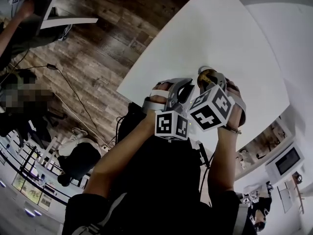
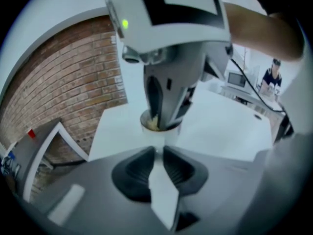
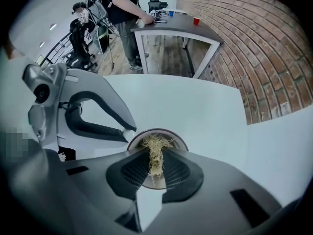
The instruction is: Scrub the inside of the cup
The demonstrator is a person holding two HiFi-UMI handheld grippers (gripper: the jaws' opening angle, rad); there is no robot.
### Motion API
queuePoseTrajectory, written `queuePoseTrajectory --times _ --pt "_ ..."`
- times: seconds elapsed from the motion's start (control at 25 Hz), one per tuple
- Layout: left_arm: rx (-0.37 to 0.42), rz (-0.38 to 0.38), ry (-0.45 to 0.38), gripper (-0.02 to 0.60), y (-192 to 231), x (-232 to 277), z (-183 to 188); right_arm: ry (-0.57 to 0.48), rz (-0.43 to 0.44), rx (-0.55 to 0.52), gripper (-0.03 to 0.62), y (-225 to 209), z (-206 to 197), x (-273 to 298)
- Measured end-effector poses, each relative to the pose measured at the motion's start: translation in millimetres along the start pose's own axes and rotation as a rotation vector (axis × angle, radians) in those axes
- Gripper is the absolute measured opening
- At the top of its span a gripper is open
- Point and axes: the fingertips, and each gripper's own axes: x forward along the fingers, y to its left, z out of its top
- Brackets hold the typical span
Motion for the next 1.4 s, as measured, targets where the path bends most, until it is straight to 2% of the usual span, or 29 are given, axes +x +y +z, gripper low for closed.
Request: queuePoseTrajectory --times 0.16,0.4,0.56,0.76,1.04,1.4 --pt "-0.017 -0.001 -0.003 0.06 2.1 0.6 -0.5 -0.053 -0.065 0.015 0.054 -9.9 9.7 -2.4" --pt "-0.018 -0.003 -0.001 0.06 2.9 1.7 -1.1 -0.194 -0.197 0.117 0.054 -21.5 7.9 -51.2" --pt "-0.033 -0.007 0.0 0.06 0.1 3.8 -3.3 -0.221 -0.298 0.144 0.054 -19.7 8.8 -34.3" --pt "-0.028 -0.002 -0.012 0.06 1.9 2.4 -1.6 -0.143 -0.198 0.168 0.054 -17.4 4.6 -4.4" --pt "-0.033 0.014 -0.016 0.06 1.7 3.2 2.8 -0.097 -0.067 0.146 0.054 -12.0 2.8 -8.6" --pt "0.009 0.044 -0.014 0.064 1.4 1.4 2.6 -0.216 -0.089 0.187 0.055 -1.6 -8.2 -59.4"
